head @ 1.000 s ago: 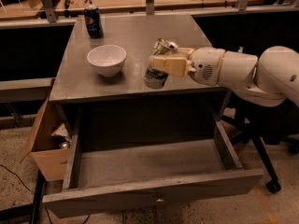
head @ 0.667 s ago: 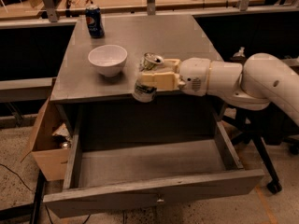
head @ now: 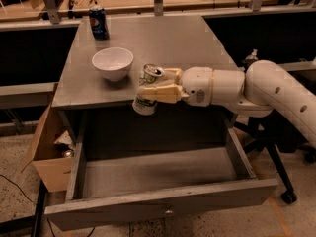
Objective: Place 7up can into top drawer
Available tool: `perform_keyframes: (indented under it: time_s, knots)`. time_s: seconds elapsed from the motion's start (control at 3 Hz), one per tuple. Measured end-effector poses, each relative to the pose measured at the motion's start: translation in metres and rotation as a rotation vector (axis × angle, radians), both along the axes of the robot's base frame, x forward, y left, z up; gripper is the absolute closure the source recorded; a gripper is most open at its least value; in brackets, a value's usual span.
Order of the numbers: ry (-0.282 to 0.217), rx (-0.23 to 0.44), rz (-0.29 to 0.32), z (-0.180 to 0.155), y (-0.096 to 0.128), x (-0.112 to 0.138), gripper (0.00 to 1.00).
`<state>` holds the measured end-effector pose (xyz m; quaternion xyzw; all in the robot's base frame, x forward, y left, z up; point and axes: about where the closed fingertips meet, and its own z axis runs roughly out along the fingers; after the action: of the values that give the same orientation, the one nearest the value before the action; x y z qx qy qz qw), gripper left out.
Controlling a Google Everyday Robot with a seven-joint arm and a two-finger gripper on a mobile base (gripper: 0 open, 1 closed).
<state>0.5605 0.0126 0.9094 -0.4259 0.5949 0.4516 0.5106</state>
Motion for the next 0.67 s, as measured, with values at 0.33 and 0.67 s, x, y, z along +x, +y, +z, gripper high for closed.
perform_keyframes:
  time_s: [0.33,0.67]
  knots:
    - [-0.054,-0.038,0.125,-0.024,0.015,-0.002,1.0]
    - [-0.071,-0.092,0.234,-0.042,0.023,-0.014,1.0]
